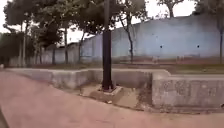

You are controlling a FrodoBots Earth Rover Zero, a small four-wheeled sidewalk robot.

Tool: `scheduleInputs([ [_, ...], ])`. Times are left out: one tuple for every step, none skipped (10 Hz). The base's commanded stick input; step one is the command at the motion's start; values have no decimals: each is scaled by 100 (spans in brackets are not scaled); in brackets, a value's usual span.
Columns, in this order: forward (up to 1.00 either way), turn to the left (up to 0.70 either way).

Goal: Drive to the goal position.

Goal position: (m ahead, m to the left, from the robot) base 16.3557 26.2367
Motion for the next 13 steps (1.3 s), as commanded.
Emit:
scheduleInputs([
  [0,100],
  [0,100],
  [0,100],
  [0,100],
  [0,100],
  [0,100],
  [0,100],
  [0,100],
  [0,100],
  [0,100],
  [0,100],
  [0,100],
  [0,100],
])
